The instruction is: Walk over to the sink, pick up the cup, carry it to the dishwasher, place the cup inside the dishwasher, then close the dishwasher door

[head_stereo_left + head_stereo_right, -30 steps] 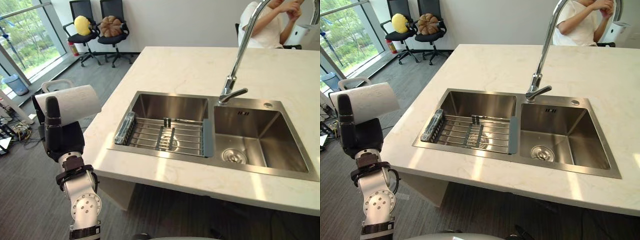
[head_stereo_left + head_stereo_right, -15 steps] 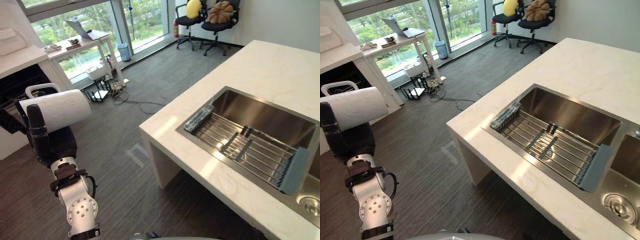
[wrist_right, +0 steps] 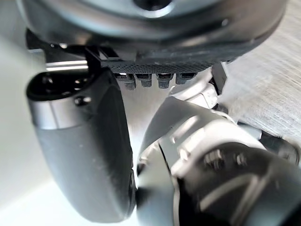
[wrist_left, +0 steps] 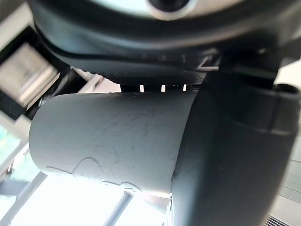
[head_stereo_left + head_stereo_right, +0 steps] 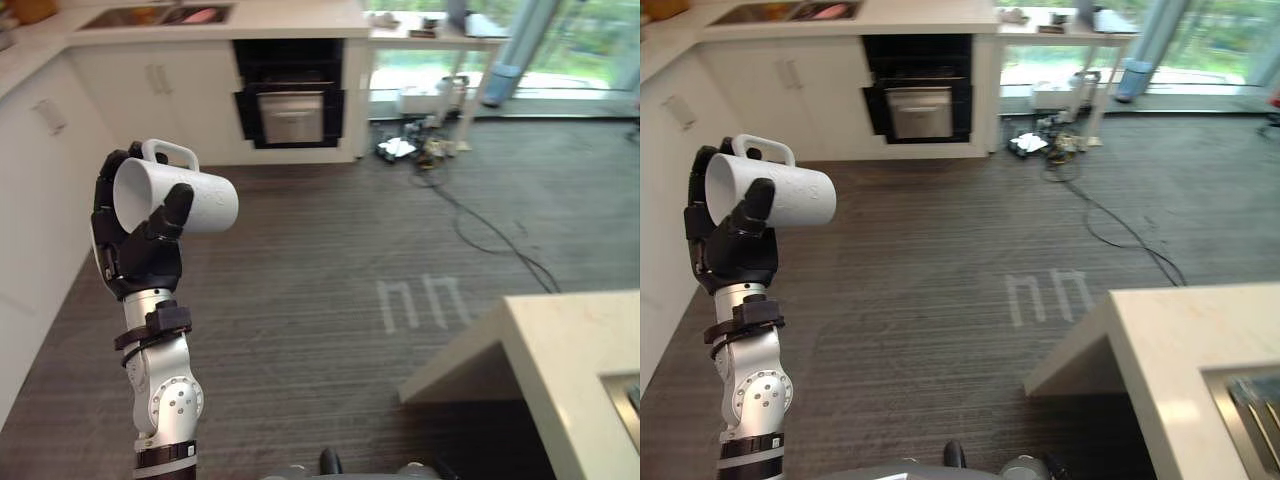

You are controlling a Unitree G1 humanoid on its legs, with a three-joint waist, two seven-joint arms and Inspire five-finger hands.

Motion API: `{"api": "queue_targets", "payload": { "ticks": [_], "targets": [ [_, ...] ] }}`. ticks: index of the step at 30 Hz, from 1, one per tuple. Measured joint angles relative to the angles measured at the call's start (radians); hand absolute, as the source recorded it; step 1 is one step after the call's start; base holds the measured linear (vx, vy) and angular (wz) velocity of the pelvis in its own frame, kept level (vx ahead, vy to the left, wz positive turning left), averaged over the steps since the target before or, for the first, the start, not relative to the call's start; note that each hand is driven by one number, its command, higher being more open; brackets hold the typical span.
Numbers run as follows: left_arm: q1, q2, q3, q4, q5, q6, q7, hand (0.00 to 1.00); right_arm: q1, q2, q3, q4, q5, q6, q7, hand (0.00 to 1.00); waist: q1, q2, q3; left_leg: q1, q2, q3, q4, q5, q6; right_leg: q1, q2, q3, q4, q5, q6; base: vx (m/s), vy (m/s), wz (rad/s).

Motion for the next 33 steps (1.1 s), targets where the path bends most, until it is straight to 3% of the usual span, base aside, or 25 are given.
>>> {"api": "queue_targets", "payload": {
  "ticks": [2,4,6,8,9,10,12,14,15,16,17,19,26,27,33],
  "targets": [
    [-0.001,0.007,-0.015,0.0,0.047,0.008,0.002,0.0,-0.026,0.001,0.032,0.01,0.006,-0.001,0.0,1.0,-0.002,-0.001,-0.001,0.002,-0.001,-0.12,0.02,-0.003,-0.005,-0.069,0.071,0.127,-0.073,-0.004,-0.001,0.24,-0.044,1.75],
    [0.0,0.025,-0.027,0.001,0.085,0.035,0.001,0.0,-0.034,0.001,0.048,0.013,0.038,0.0,-0.001,1.0,0.001,-0.009,-0.005,0.015,-0.001,-0.177,0.026,-0.025,-0.036,-0.123,0.096,0.218,-0.115,0.002,0.008,0.22,-0.039,1.63],
    [0.007,0.033,-0.015,0.004,0.117,0.053,0.001,0.0,-0.041,0.002,0.073,0.021,0.04,0.003,-0.003,1.0,0.016,-0.03,-0.017,0.032,-0.004,-0.159,0.048,-0.051,-0.05,-0.127,0.078,0.2,-0.175,0.033,0.022,0.23,-0.022,0.98],
    [0.015,0.032,-0.008,0.012,0.126,0.072,0.001,0.0,-0.045,0.006,0.095,0.033,0.035,0.012,-0.002,1.0,0.02,-0.046,-0.032,0.044,-0.005,-0.155,0.081,-0.065,-0.073,-0.096,0.076,0.164,-0.256,0.081,0.006,0.26,-0.051,0.86],
    [0.02,0.029,-0.011,0.012,0.142,0.079,0.0,0.0,-0.048,0.006,0.111,0.035,0.03,0.017,-0.002,1.0,0.018,-0.049,-0.037,0.057,0.001,-0.148,0.084,-0.076,-0.092,-0.07,0.085,0.14,-0.319,0.15,-0.01,0.26,-0.094,0.82],
    [0.025,0.024,-0.013,0.011,0.146,0.083,-0.001,0.0,-0.049,0.004,0.113,0.037,0.029,0.02,-0.002,1.0,0.016,-0.045,-0.047,0.06,0.008,-0.144,0.084,-0.083,-0.101,-0.056,0.089,0.128,-0.336,0.176,0.001,0.26,-0.097,0.78],
    [0.066,0.018,-0.006,0.005,0.145,0.089,-0.002,0.0,-0.075,-0.009,0.13,0.065,0.003,0.018,0.003,1.0,0.024,-0.03,-0.073,0.066,0.04,-0.091,0.1,-0.105,-0.137,0.007,0.119,0.102,-0.427,0.207,-0.008,0.31,-0.097,0.31],
    [0.087,0.005,0.007,0.008,0.145,0.094,-0.004,0.0,-0.092,-0.013,0.134,0.087,0.001,-0.01,0.048,1.0,0.035,-0.043,-0.065,0.004,0.047,-0.008,0.255,-0.151,-0.172,0.069,0.112,0.115,-0.474,0.228,-0.027,0.29,-0.089,-0.1],
    [0.098,-0.001,0.008,0.007,0.145,0.097,-0.015,0.0,-0.104,-0.013,0.139,0.096,0.003,-0.029,0.057,1.0,0.042,-0.055,-0.06,0.006,0.069,0.079,0.211,-0.202,-0.141,0.096,0.103,0.126,-0.489,0.228,-0.027,0.21,-0.089,-0.2],
    [0.098,-0.004,0.007,0.005,0.146,0.101,-0.024,0.0,-0.117,-0.014,0.146,0.099,0.005,-0.033,0.057,1.0,0.04,-0.055,-0.06,0.014,0.085,0.098,0.124,-0.197,-0.152,0.102,0.103,0.126,-0.494,0.227,-0.026,0.19,-0.029,-0.09],
    [0.108,-0.016,-0.002,-0.015,0.144,0.111,-0.044,0.0,-0.146,-0.029,0.205,0.102,0.027,-0.031,0.032,1.0,0.026,-0.034,-0.069,0.045,0.138,0.15,-0.048,0.015,-0.14,0.119,0.12,0.121,-0.504,0.219,-0.015,0.14,0.047,-0.04],
    [0.134,-0.013,-0.002,-0.02,0.142,0.11,-0.06,0.0,-0.156,-0.038,0.237,0.098,0.047,-0.014,0.016,1.0,0.026,-0.04,-0.082,0.053,0.14,0.166,-0.047,0.014,-0.122,0.124,0.122,0.121,-0.504,0.219,-0.013,0.12,0.054,-0.14],
    [0.162,-0.002,-0.023,-0.02,0.141,0.107,-0.069,0.0,-0.159,-0.032,0.236,0.098,0.081,0.0,0.004,1.0,0.023,-0.036,-0.08,0.087,0.151,0.204,-0.033,-0.017,-0.143,0.158,0.131,0.129,-0.53,0.228,-0.004,0.04,-0.026,-0.17],
    [0.171,0.007,-0.099,0.029,0.143,0.104,-0.116,0.0,-0.135,-0.049,0.217,0.097,0.079,-0.017,0.028,1.0,-0.016,0.03,-0.075,0.102,0.198,0.239,-0.04,0.012,-0.158,0.198,0.189,0.133,-0.629,0.273,-0.032,0.0,-0.011,-0.07],
    [0.172,0.006,-0.099,0.029,0.143,0.104,-0.115,0.0,-0.131,-0.052,0.217,0.097,0.079,-0.017,0.029,1.0,-0.02,0.03,-0.073,0.095,0.2,0.24,-0.029,0.007,-0.16,0.196,0.189,0.142,-0.632,0.274,-0.033,0.0,-0.002,-0.01]
  ]
}}
